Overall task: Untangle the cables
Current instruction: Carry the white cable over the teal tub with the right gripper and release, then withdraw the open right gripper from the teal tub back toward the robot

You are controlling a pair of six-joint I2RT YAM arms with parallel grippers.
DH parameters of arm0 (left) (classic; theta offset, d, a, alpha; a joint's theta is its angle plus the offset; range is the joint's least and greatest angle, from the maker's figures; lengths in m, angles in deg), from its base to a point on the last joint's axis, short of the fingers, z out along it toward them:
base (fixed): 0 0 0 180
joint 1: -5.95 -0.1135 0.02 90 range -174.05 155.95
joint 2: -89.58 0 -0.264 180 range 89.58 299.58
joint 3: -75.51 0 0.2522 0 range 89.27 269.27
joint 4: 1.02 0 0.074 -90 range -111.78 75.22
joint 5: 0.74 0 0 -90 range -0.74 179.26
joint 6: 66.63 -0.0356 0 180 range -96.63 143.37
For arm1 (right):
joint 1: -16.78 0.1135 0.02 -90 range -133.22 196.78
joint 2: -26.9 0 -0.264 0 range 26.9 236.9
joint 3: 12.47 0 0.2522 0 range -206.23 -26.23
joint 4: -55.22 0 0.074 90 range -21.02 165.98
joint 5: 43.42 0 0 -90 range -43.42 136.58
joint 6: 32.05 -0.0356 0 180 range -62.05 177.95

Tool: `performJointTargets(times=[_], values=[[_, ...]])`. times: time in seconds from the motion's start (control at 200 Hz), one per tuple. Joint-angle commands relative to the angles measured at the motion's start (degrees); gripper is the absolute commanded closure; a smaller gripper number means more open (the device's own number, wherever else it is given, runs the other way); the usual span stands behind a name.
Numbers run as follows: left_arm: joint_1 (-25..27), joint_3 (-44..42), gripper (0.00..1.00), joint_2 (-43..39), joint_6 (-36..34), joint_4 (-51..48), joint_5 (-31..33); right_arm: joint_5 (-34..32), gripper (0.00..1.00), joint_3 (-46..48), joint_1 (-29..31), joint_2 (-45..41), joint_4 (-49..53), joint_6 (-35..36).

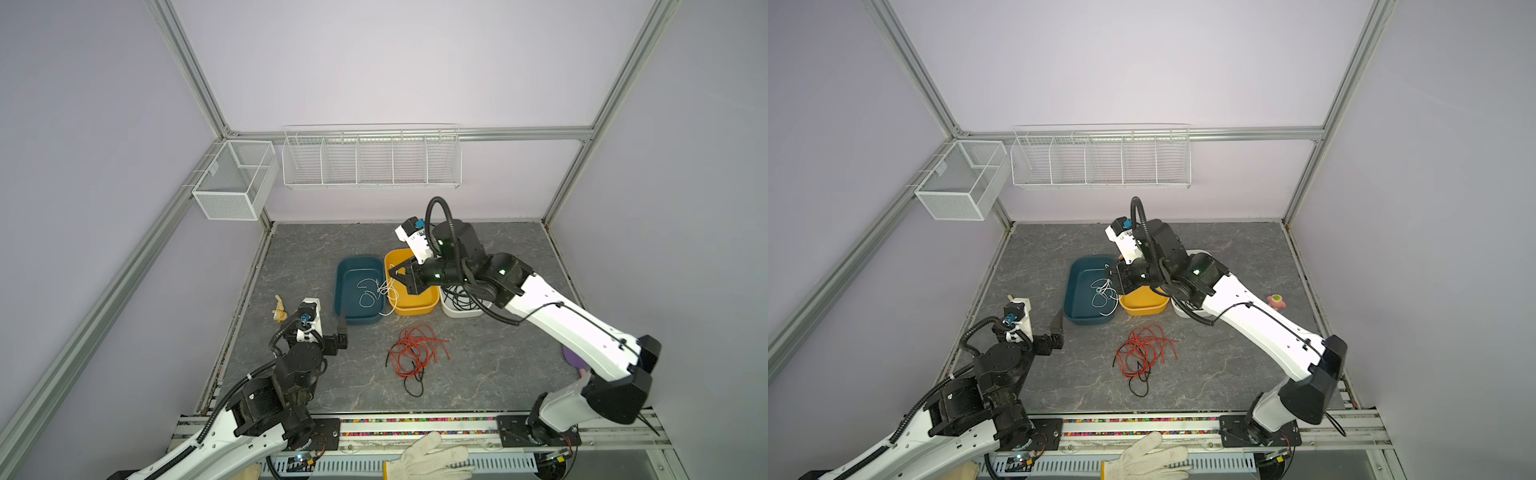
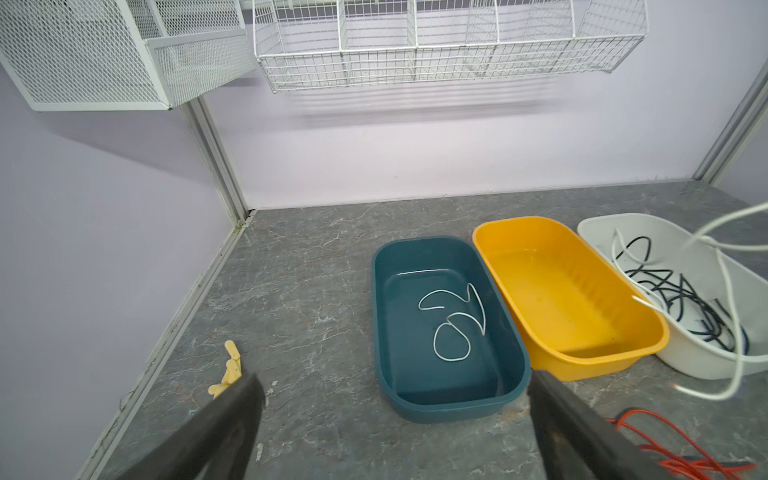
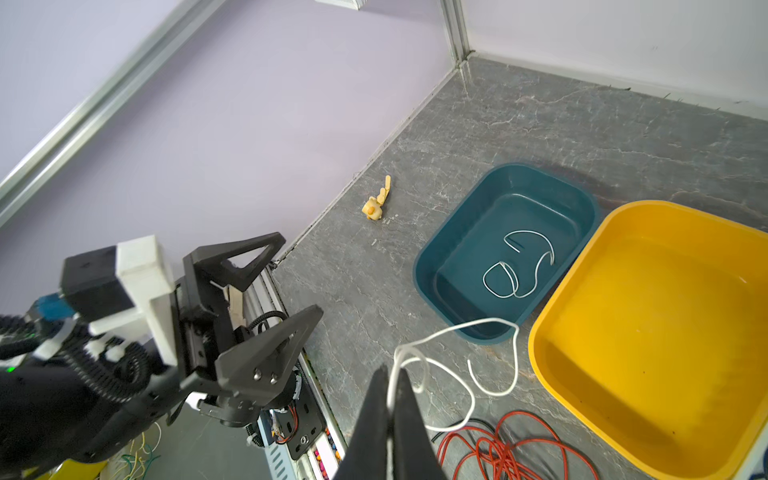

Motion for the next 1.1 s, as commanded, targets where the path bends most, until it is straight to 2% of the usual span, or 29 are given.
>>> performJointTargets(times=[0.0,0.125,0.35,0.74,1.01,1.095], values=[[-1.82,-0.59,0.01,-0.03,-0.25,-0.38,-1.04,4.42,0.93,-5.59,-1.16,7.47,-0.03,1.36],[-2.99,-1.28,0.01,0.10,-0.44,-0.35,-3.99,6.23,0.93,-12.48,-1.84,16.67,1.27,1.57],[-3.12,-1.29,0.01,1.32,-2.99,0.09,-7.19,5.61,0.93,-24.85,-2.31,29.89,6.36,1.81],[-3.14,-1.51,0.01,1.49,-3.89,0.54,-8.50,4.29,0.87,-28.76,-3.88,37.82,9.64,1.11],[-3.19,-1.38,0.01,2.32,-4.18,0.37,-9.49,1.96,0.67,-31.15,-3.85,36.48,13.72,1.64],[-3.21,-1.36,0.01,2.57,-4.11,0.34,-11.77,0.99,0.55,-27.60,-3.88,32.12,12.61,1.98]])
